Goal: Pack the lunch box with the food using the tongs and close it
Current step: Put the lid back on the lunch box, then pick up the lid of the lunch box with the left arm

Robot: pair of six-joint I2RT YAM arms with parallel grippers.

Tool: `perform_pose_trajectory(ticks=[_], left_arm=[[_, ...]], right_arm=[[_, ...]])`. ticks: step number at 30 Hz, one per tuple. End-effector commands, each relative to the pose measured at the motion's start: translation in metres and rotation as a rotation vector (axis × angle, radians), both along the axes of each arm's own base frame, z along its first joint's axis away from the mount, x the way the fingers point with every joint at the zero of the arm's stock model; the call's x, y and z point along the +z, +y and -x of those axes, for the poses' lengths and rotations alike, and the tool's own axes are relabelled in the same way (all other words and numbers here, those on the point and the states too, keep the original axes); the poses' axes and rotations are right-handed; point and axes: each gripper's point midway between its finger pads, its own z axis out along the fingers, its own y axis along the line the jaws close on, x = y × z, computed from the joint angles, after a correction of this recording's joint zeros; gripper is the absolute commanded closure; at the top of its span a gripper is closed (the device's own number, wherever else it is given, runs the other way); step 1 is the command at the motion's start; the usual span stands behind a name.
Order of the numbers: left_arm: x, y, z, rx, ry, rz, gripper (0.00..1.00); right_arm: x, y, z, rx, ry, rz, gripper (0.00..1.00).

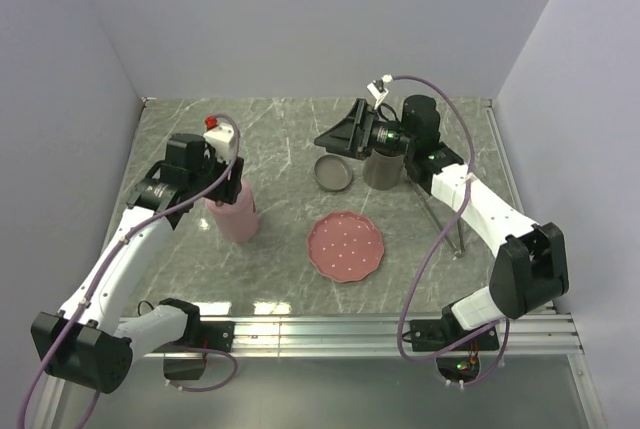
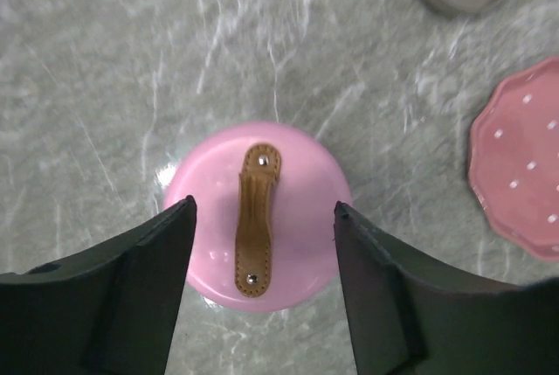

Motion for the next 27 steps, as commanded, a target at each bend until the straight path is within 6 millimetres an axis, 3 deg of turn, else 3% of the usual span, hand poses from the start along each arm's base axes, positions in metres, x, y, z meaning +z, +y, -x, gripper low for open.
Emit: perform_pose_trajectory(ticks=[1,6,7,11,17,21,22,23,25,26,27], left_arm=[[0.041,-0.006,-0.009,-0.018,-0.082,0.033,0.30],[0.065,-0.016,-0.013,-0.069,-0.119,0.060,0.13],[0.068,-0.019,-0.012,-0.083,-0.120,0.069,0.02],[0.081,-0.029,-0.009,-0.144,-0.151,0.106,0.01],[0.103,-0.060,-0.019,-0.190,-0.192,0.279,0.01],[0.082,-0.089,-0.033,-0.311,-0.185,0.200,0.05],[0.067,-0.096,-0.039,-0.380,-0.174,0.141,0.03],[0.067,-0.110,-0.033,-0.494,-0.172,0.144,0.03],[0.046,-0.122,-0.038,-0.616,-0.154,0.065,0.04],[0.046,-0.128,-0.041,-0.656,-0.167,0.045,0.04],[0.043,-0.132,-0.043,-0.693,-0.176,0.026,0.07]], right_arm=[[0.036,-0.008,0.005,0.018,-0.185,0.038,0.02],[0.023,-0.014,-0.001,0.029,-0.246,0.180,0.02],[0.019,-0.016,-0.004,0.034,-0.285,0.214,0.02],[0.000,-0.022,-0.010,0.023,-0.294,0.317,0.02],[0.001,-0.034,-0.019,-0.043,-0.362,0.391,0.00],[0.019,-0.052,-0.021,-0.101,-0.424,0.444,0.00],[0.021,-0.057,-0.021,-0.108,-0.428,0.452,0.00],[0.024,-0.068,-0.023,-0.125,-0.416,0.460,0.00],[0.029,-0.078,-0.021,-0.102,-0.392,0.432,0.00],[0.033,-0.088,-0.024,-0.108,-0.371,0.412,0.00],[0.037,-0.110,-0.036,-0.160,-0.320,0.390,0.00]])
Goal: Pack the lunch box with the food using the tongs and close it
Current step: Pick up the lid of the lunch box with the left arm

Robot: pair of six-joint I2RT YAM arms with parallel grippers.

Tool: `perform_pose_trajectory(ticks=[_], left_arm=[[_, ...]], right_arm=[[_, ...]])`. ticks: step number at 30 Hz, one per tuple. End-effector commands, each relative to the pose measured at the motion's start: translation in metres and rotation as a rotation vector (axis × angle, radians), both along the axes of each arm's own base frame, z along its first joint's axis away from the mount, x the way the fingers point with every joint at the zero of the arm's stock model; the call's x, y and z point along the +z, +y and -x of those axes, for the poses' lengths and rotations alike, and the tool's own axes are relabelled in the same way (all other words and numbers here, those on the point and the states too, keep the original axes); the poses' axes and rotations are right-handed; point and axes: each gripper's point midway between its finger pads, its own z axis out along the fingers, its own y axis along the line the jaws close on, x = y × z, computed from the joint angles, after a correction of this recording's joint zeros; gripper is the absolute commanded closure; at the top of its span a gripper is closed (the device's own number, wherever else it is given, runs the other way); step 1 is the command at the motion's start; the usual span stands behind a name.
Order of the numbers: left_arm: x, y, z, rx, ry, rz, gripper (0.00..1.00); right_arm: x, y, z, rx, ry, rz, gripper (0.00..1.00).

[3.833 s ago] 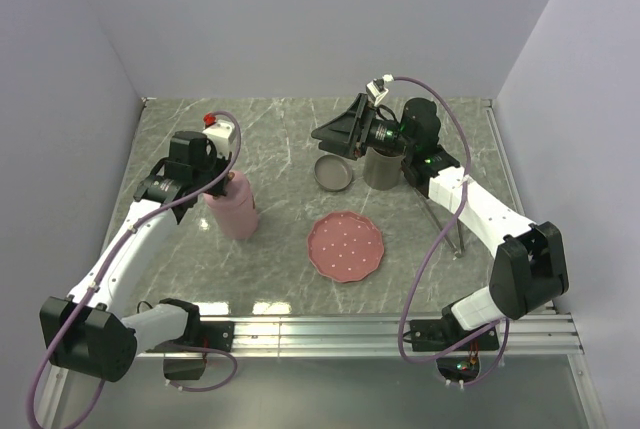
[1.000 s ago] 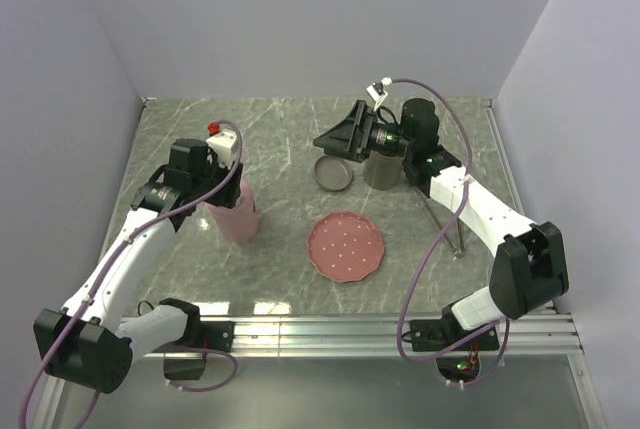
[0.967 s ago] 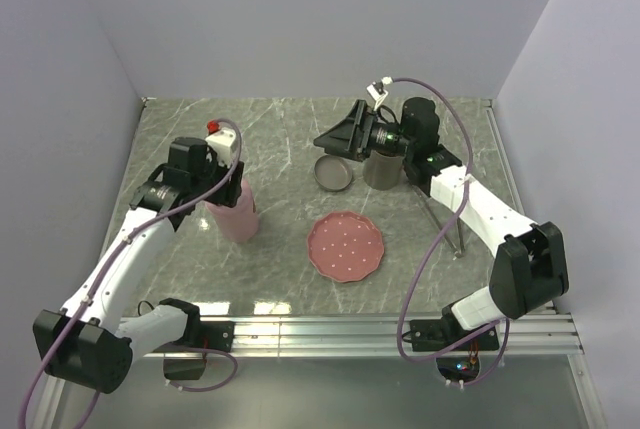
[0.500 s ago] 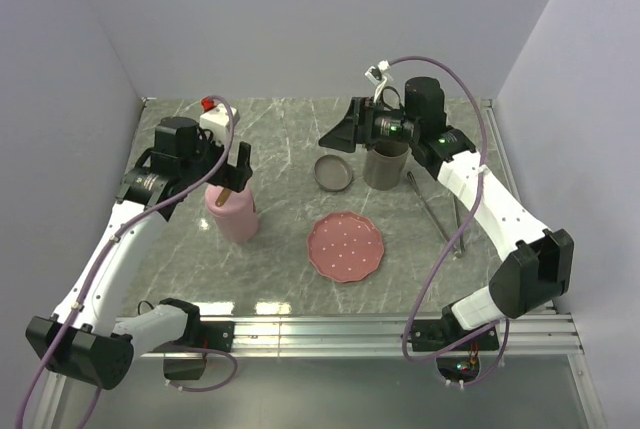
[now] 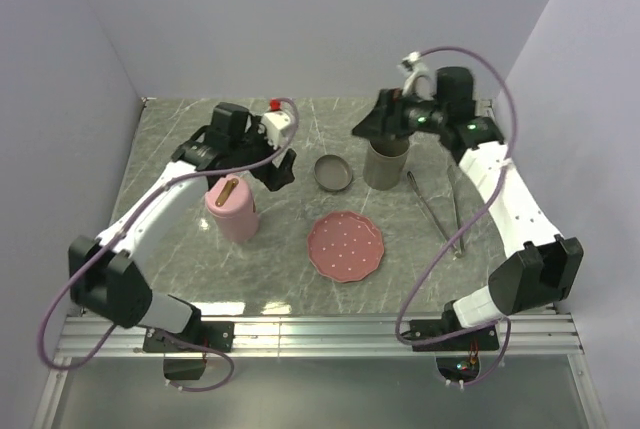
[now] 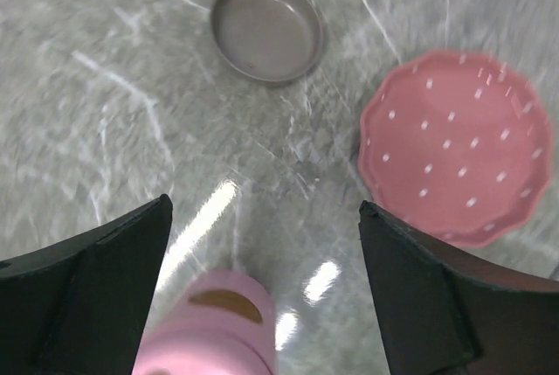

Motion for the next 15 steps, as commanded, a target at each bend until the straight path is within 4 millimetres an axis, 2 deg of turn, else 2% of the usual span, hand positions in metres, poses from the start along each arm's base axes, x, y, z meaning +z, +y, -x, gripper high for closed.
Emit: perform_pose_trajectory(ticks=[1,3,5,6,9,10,12,13,14,15], left_arm=[[0.007,-0.030,-0.011,-0.262,-0.164,-0.078,0.09],[0.000,-0.039,-0.015,-0.327,-0.192,-0.099,0.13],[-0.008,-0.054,-0.025,-0.390,-0.239,-0.108,0.18],[-0.020,-0.061,-0.027,-0.436,-0.235,-0.107,0.21],[-0.026,-0.079,-0.036,-0.496,-0.260,-0.114,0.27],[-0.043,-0.085,-0.040,-0.526,-0.242,-0.130,0.31],[-0.049,-0.092,-0.047,-0.561,-0.239,-0.150,0.38],[-0.067,-0.098,-0.050,-0.599,-0.224,-0.175,0.40],[-0.068,-0.100,-0.052,-0.618,-0.223,-0.188,0.41],[-0.083,-0.104,-0.055,-0.651,-0.218,-0.212,0.43]], right_arm=[[0.048,-0.043,-0.004,-0.033,-0.043,-0.089,0.00],[0.052,-0.063,-0.010,-0.080,-0.020,-0.126,0.00],[0.055,-0.093,-0.019,-0.155,-0.025,-0.139,0.00],[0.057,-0.106,-0.020,-0.187,-0.032,-0.140,0.00],[0.058,-0.118,-0.015,-0.204,-0.018,-0.158,0.00],[0.058,-0.127,-0.015,-0.223,-0.016,-0.168,0.00],[0.060,-0.131,-0.011,-0.212,0.000,-0.212,0.00],[0.061,-0.134,-0.011,-0.212,0.006,-0.231,0.00],[0.063,-0.142,-0.012,-0.231,0.009,-0.260,0.00],[0.064,-0.143,-0.009,-0.214,0.015,-0.278,0.00]])
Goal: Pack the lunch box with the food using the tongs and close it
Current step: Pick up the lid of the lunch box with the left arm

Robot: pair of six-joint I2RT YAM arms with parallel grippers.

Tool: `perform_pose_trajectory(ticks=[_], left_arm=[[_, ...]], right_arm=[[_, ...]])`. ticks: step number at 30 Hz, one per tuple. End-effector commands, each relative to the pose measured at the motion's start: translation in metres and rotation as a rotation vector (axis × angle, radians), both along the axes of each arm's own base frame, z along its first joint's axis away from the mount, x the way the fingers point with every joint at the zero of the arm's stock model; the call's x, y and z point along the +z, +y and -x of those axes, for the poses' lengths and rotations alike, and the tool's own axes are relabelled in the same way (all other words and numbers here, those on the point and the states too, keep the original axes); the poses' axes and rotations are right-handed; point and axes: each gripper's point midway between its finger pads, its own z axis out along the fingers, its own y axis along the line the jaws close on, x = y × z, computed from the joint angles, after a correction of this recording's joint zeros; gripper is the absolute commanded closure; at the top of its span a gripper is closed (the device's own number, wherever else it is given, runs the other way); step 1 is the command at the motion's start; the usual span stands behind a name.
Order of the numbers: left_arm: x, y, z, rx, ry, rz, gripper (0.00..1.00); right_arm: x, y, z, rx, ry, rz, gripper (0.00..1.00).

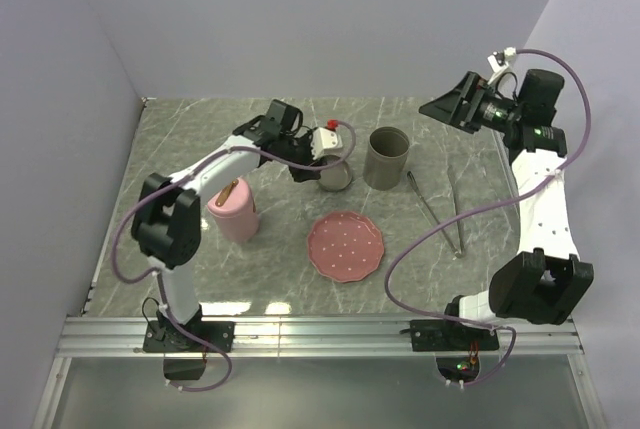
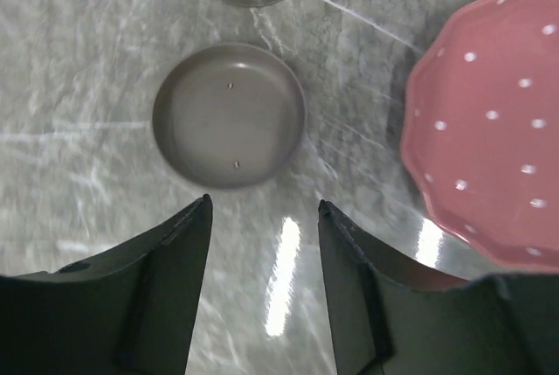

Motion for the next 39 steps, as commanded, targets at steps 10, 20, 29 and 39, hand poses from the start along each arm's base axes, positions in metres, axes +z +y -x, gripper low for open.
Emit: perform_pose_trajectory(ticks=[10,20,29,39], left_arm=[[-0.041,-0.036,-0.019,-0.258,-0.112,-0.131,0.45],[-0.071,-0.040,-0.010,-0.312,-0.060,-0.183,0.46],[-0.102,-0.034,-0.017,-0.291,-0.017,-0.255,0.53],[-0.109,-0.030,-0.014,-0.288,-0.009,-0.298,0.81]], right_arm=[[0.030,-0.004,0.023,0.065,-0.068,-0.100,0.00],[0.033,-0.005,0.021,0.084,-0.062,-0.111,0.00],[0.038,-0.009,0.020,0.079,-0.068,-0.113,0.00],[0.038,-0.012,0.019,0.078,-0.068,-0.117,0.00]])
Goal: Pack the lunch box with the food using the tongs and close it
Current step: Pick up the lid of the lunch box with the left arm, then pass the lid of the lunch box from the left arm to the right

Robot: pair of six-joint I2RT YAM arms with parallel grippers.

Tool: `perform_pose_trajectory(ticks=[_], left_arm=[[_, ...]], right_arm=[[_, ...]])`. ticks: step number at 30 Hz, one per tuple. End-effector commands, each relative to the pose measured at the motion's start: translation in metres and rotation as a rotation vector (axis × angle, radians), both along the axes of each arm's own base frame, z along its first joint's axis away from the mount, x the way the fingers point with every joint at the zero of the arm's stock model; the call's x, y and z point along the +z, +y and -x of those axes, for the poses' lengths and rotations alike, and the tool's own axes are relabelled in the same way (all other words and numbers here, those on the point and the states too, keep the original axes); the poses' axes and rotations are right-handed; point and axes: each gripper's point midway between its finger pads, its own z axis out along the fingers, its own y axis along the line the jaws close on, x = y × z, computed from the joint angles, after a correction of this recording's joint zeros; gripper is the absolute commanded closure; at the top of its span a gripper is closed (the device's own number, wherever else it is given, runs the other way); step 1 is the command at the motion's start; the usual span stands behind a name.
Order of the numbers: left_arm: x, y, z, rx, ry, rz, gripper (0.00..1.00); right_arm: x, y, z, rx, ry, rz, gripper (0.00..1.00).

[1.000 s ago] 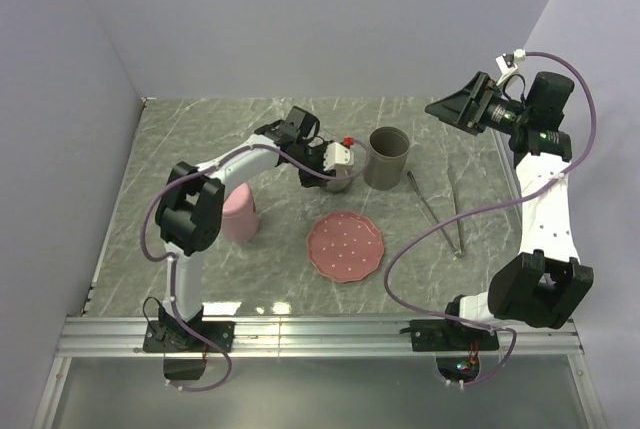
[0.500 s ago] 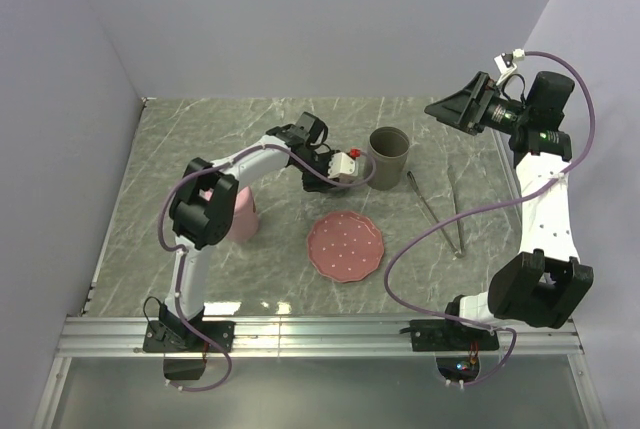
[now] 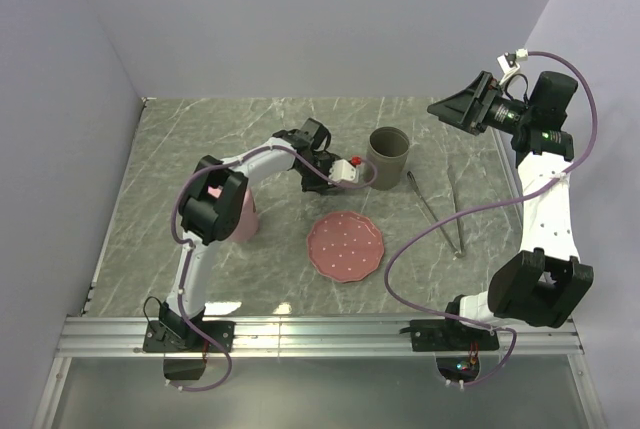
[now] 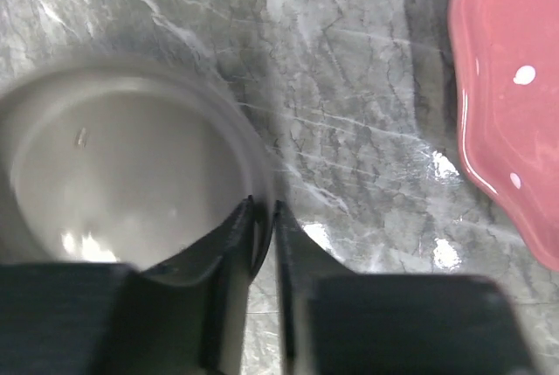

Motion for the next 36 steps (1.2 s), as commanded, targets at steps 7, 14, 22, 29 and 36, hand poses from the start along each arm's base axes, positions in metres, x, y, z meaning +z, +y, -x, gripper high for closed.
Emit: perform_pose_trajectory(ticks=[7,14,22,29,36], left_arm=[[0.052,-0.012,0.006,0.014,-0.037,0.092,1.00],[0.182,0.001,-0.002,0.199,0.083,0.429,1.00],[0.356,0.055,-0.003,0.382,0.261,0.984,1.00],[0.426,0.087,0.018,0.419,0.354,1.253,1.00],[0.467,0.095,0.069,0.297,0.472,1.466,1.00]], right_arm=[[0.023,-0.004,0.000,-0.008,-0.074,0.006,0.00],[0.038,-0.009,-0.010,-0.081,-0.127,-0.011,0.00],[0.066,-0.016,-0.031,-0.212,-0.200,-0.174,0.00],[0.083,0.027,-0.043,-0.145,-0.217,-0.243,0.00],[0.081,0.117,-0.028,0.046,-0.210,-0.203,0.00]])
